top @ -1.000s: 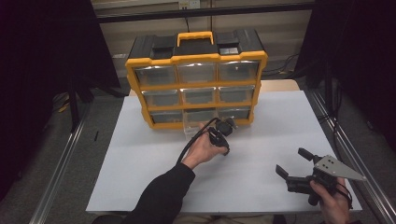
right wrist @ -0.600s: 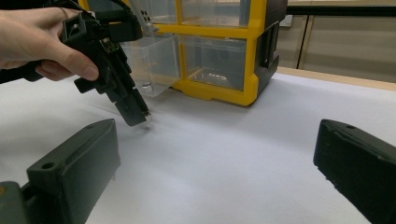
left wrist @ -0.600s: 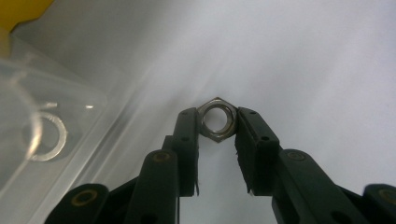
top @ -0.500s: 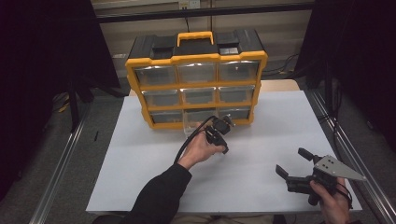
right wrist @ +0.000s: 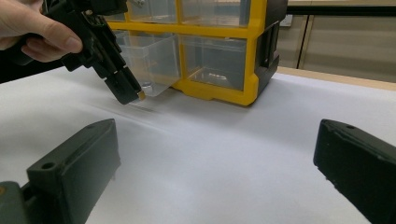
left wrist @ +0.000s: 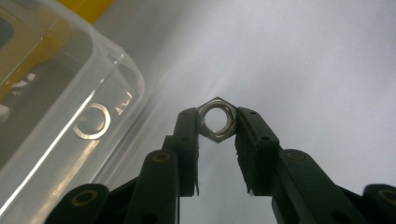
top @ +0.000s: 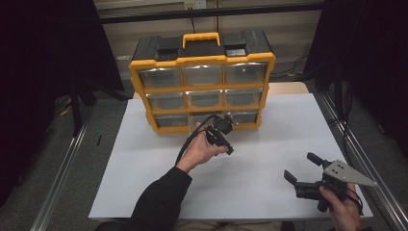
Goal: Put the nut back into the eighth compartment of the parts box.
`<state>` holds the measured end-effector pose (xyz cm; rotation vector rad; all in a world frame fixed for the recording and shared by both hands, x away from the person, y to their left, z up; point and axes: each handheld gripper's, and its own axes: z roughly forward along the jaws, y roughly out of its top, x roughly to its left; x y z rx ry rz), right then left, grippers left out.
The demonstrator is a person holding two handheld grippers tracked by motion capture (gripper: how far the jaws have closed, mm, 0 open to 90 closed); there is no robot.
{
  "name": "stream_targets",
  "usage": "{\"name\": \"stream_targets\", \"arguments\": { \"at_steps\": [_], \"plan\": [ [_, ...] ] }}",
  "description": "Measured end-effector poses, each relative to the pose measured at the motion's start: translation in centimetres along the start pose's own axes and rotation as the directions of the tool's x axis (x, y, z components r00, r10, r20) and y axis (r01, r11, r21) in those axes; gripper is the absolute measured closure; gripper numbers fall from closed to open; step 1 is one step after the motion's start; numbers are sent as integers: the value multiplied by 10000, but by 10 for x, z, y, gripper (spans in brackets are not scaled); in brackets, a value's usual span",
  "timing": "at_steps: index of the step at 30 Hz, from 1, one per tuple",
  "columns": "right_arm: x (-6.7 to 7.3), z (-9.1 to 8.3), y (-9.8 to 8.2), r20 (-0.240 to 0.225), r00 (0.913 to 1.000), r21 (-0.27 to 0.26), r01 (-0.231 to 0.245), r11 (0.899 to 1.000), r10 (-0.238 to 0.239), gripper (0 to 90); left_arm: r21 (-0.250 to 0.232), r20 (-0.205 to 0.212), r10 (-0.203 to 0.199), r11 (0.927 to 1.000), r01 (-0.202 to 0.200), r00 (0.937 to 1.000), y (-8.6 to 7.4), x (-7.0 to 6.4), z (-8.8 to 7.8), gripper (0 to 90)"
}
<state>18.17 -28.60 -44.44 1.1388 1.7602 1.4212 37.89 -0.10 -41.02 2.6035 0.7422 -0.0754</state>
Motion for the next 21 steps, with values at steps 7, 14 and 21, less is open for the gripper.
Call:
{"name": "stream_targets", "arguments": {
  "at_steps": [7, 14, 21],
  "plan": [
    [0, 0, 0, -12, 10000, 4, -26, 10000, 26, 1, -399, 160, 146, 9991, -140, 9998, -1, 2, -11, 702],
    [0, 0, 0, -13, 10000, 14, -7, 10000, 7, 1, -485, 44, 191, 9986, -189, 9998, 0, 3, -26, 702],
    [0, 0, 0, -22, 10000, 26, 18, 10000, -18, 1, -556, 196, 352, 9979, -340, 9992, -1, 4, -36, 702]
  ]
}}
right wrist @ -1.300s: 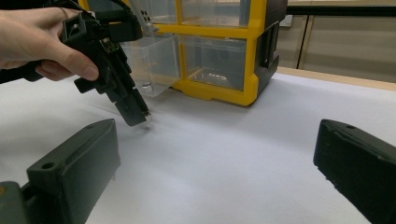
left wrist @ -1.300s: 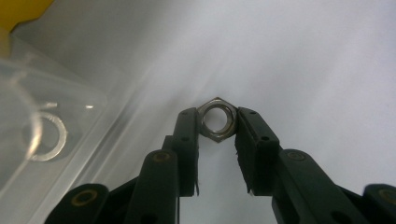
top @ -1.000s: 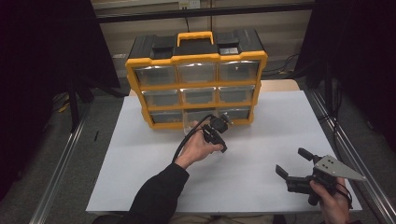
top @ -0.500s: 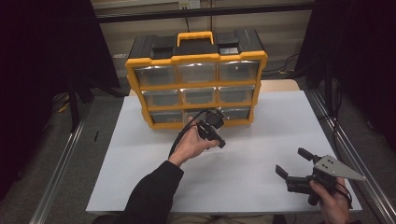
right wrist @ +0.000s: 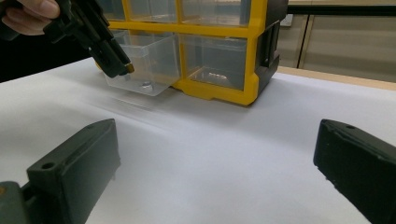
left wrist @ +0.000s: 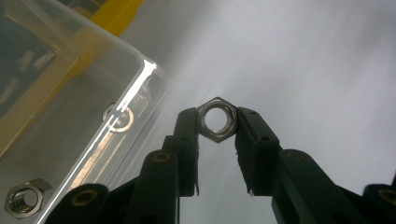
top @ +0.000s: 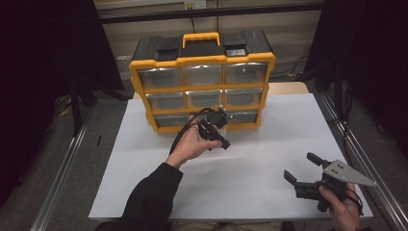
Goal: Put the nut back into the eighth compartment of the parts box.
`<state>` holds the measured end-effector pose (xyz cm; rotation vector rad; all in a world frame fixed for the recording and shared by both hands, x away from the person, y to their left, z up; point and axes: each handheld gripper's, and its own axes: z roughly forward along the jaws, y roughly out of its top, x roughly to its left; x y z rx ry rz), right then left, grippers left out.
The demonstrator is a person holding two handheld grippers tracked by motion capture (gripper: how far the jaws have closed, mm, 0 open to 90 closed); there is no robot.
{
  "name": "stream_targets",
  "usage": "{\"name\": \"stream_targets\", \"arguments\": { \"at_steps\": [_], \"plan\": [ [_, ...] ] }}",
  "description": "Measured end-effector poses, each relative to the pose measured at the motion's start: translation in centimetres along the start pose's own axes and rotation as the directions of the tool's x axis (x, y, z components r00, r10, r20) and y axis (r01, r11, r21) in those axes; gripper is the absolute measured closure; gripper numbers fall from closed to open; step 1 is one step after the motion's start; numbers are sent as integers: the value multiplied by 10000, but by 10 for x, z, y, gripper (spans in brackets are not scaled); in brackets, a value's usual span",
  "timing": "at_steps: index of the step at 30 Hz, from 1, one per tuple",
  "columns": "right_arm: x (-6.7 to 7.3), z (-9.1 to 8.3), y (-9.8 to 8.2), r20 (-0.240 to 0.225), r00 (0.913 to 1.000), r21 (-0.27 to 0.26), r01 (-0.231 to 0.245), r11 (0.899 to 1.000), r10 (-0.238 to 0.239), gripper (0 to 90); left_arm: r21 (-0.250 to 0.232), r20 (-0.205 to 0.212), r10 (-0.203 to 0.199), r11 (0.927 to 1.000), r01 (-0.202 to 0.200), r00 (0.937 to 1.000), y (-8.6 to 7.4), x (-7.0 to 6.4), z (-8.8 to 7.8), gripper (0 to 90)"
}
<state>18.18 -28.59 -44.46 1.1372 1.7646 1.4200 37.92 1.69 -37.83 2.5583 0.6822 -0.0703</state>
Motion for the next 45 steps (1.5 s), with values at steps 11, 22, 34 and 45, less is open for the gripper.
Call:
{"name": "stream_targets", "arguments": {
  "at_steps": [11, 22, 34, 45],
  "plan": [
    [0, 0, 0, -8, 10000, 4, 5, 10000, -5, 1, -97, -11, 30, 9999, -30, 10000, 1, 2, -11, 702],
    [0, 0, 0, -7, 10000, 19, 4, 10000, -4, 1, -216, 20, -52, 9998, 53, 10000, 2, 6, -22, 702],
    [0, 1, 0, -14, 10000, 34, 0, 10000, 0, 1, -517, -61, -140, 9986, 137, 9999, 2, 11, -40, 702],
    [0, 1, 0, 4, 10000, 29, -10, 10000, 10, 1, -773, -305, -443, 9961, 418, 9986, 2, 23, -59, 702]
  ]
}}
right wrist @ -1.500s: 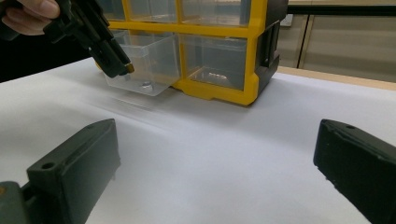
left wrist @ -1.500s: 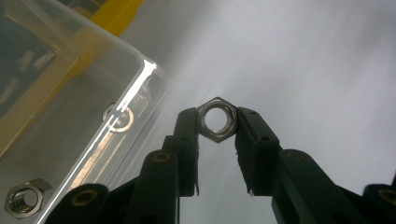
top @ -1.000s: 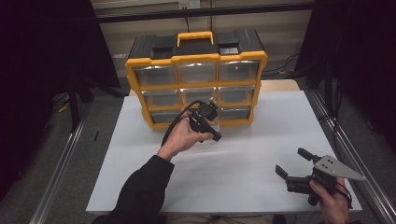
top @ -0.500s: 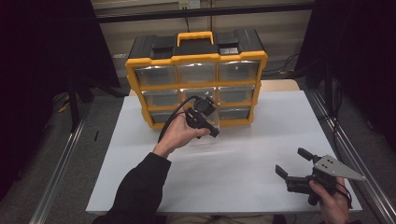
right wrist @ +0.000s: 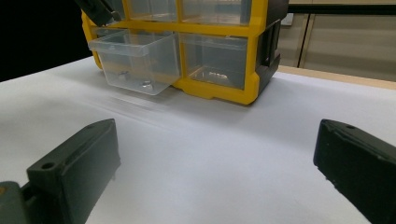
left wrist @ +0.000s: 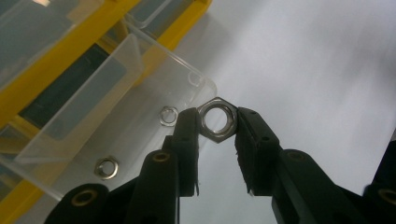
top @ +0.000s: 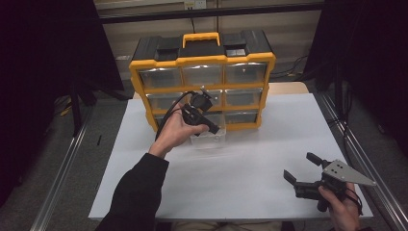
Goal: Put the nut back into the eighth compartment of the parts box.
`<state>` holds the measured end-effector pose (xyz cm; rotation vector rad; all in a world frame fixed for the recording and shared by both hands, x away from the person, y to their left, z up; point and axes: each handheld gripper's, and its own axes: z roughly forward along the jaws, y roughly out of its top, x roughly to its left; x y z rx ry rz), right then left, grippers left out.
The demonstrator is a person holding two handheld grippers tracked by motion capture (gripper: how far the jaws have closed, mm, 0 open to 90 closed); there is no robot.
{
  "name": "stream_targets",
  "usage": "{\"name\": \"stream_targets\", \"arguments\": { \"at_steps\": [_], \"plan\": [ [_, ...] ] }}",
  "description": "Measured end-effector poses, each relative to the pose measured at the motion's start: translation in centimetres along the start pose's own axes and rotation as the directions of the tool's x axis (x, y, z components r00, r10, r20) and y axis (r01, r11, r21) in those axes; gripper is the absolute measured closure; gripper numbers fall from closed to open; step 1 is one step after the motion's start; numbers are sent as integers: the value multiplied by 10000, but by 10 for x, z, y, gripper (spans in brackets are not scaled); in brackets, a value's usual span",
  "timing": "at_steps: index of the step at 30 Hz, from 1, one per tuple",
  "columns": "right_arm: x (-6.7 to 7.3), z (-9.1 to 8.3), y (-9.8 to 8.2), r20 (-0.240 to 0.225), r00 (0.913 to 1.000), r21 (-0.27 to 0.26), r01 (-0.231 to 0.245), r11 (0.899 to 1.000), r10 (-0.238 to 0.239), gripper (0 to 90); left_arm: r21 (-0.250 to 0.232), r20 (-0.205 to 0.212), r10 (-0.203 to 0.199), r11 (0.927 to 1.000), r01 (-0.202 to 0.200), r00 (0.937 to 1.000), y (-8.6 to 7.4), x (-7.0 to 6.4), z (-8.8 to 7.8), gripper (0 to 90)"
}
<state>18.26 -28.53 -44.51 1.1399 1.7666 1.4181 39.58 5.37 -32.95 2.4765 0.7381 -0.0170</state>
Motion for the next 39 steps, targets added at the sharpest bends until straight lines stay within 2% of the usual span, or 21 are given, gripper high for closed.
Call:
{"name": "stream_targets", "arguments": {
  "at_steps": [5, 10, 13, 17, 20, 23, 25, 27, 28, 30, 31, 35, 39],
  "plan": [
    [0, 0, 0, -16, 10000, 17, -6, 10000, 6, 1, -2, -213, -41, 10000, 41, 9998, 0, 5, -4, 702],
    [0, 0, 0, -12, 10000, 19, 0, 10000, 0, 1, -22, -391, -195, 9998, 194, 9990, -6, 12, 2, 702],
    [0, 0, 0, -11, 10000, 14, 0, 10000, 0, 1, -2, -620, 24, 10000, -24, 9981, -7, 15, 3, 702],
    [0, 0, 0, -21, 10000, 25, -1, 10000, 1, 1, -24, -664, -93, 10000, 92, 9977, -8, 20, 2, 702],
    [0, 0, 0, -14, 10000, 14, 19, 10000, -19, 1, 99, -797, -60, 9999, 68, 9968, -8, 23, 4, 702],
    [0, 0, 0, -20, 10000, 23, 5, 10000, -5, 1, -20, -914, -72, 10000, 71, 9958, -8, 28, 6, 701],
    [0, 0, 0, -33, 10000, 38, 3, 10000, -3, 1, 83, -983, -242, 9996, 252, 9949, -9, 29, 9, 702],
    [0, 0, 0, -44, 10000, 79, -8, 10000, 9, 1, 54, -1048, -121, 9999, 127, 9944, -10, 30, 13, 701],
    [0, 0, 0, -51, 10000, 69, -14, 10000, 14, 1, 192, -1089, -167, 9996, 189, 9939, -11, 31, 14, 701],
    [0, 0, 0, -43, 10000, 61, -2, 10000, 2, 1, 100, -1080, -335, 9993, 348, 9936, -13, 33, 19, 702],
    [0, 0, 0, -42, 10000, 47, -1, 10000, 1, 1, 251, -1042, -291, 9992, 319, 9941, -12, 35, 19, 702],
    [0, 0, 0, -46, 10000, 80, -15, 10000, 16, 1, 237, -1182, -395, 9988, 426, 9922, -14, 37, 23, 702],
    [0, 1, 0, -54, 10000, 70, -17, 10000, 18, 1, 375, -1226, -203, 9990, 251, 9923, -14, 39, 25, 701]
  ]
}}
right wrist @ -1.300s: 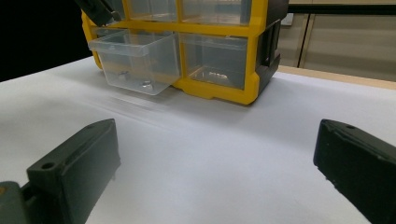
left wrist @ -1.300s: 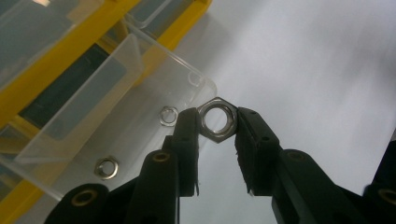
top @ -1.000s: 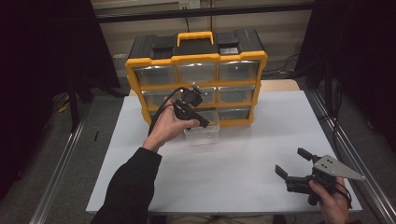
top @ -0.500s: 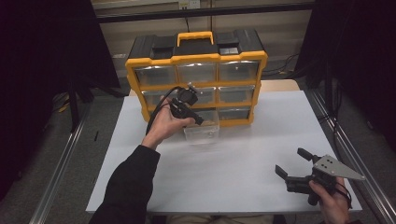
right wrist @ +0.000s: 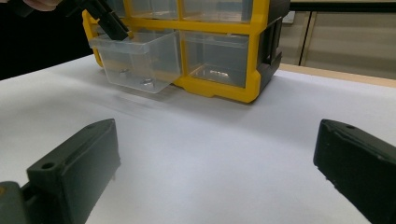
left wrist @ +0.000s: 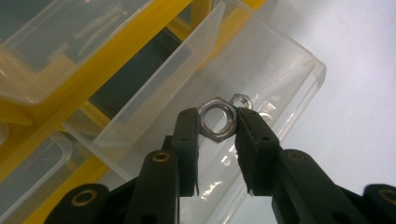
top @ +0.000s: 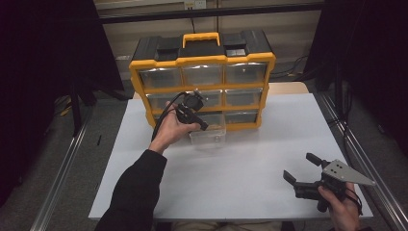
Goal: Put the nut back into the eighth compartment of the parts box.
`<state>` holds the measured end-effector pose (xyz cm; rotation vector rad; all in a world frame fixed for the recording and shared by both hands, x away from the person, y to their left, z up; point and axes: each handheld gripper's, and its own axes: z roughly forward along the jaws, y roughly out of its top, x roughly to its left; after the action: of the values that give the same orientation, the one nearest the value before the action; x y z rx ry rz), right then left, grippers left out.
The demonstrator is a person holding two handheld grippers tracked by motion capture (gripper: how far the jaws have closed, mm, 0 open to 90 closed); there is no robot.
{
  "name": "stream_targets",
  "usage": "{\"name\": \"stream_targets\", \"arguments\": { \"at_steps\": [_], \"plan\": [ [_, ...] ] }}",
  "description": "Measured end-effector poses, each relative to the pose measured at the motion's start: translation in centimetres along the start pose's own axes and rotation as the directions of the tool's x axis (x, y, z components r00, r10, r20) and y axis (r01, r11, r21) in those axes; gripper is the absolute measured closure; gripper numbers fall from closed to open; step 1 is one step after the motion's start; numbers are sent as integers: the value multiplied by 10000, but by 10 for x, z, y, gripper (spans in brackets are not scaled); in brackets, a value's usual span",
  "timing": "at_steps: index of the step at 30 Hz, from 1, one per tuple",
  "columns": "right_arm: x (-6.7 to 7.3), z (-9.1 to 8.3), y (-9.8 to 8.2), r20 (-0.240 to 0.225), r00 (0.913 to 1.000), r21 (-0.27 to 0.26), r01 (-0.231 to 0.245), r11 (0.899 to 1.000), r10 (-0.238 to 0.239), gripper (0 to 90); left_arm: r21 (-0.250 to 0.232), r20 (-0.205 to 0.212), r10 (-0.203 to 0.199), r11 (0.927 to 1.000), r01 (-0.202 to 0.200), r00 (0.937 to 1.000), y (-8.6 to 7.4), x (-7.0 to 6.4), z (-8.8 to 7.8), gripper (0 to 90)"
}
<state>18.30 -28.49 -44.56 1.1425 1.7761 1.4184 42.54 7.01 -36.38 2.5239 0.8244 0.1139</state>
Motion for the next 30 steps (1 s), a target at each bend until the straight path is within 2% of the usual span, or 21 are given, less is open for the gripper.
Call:
{"name": "stream_targets", "arguments": {
  "at_steps": [6, 7, 10, 14, 15, 16, 17, 18, 21, 23, 26, 29, 30],
  "plan": [
    [0, 0, 0, 13, 10000, 6, -7, 10000, 7, 1, 115, -130, 253, 9996, -251, 9996, 2, 0, 5, 701],
    [0, 0, 0, 3, 10000, -1, -8, 10000, 8, 1, 293, -233, 524, 9982, -517, 9984, 2, 2, 4, 701],
    [0, 0, 0, 13, 10000, 17, -2, 10000, 2, 1, 340, -238, 522, 9981, -513, 9984, 2, 2, 8, 701],
    [0, 0, 0, -15, 10000, -5, -7, 10000, 7, 1, 422, -207, 766, 9962, -756, 9968, 3, 4, 10, 701],
    [0, 0, 0, 0, 10000, 10, -9, 10000, 9, 1, 310, -329, 791, 9965, -781, 9963, 2, 3, 12, 701],
    [0, 0, 0, 8, 10000, 3, -17, 10000, 17, 1, 464, -217, 747, 9962, -736, 9970, 2, 4, 12, 701],
    [0, 0, 0, 14, 10000, 5, -18, 10000, 18, 1, 379, -350, 744, 9966, -731, 9966, 2, 4, 13, 701],
    [0, 0, 0, 10, 10000, 3, -19, 10000, 19, 1, 484, -162, 760, 9960, -751, 9970, 2, 4, 14, 701],
    [0, 0, 0, 22, 10000, -5, -12, 10000, 12, 1, 493, -259, 845, 9953, -832, 9961, 1, 6, 17, 701],
    [0, 0, 0, 25, 10000, -3, -13, 10000, 13, 1, 518, -93, 1005, 9936, -999, 9949, 1, 7, 18, 701],
    [0, 0, 0, 17, 10000, 4, -10, 10000, 10, 1, 384, -163, 1014, 9942, -1007, 9947, -1, 8, 21, 700],
    [-1, 0, 0, 28, 10000, 2, -13, 10000, 13, 1, 557, -98, 1144, 9920, -1137, 9934, -1, 10, 23, 700],
    [0, 0, 0, 25, 10000, 1, -11, 10000, 11, 1, 432, -166, 1098, 9931, -1090, 9938, -2, 10, 25, 700]
  ]
}}
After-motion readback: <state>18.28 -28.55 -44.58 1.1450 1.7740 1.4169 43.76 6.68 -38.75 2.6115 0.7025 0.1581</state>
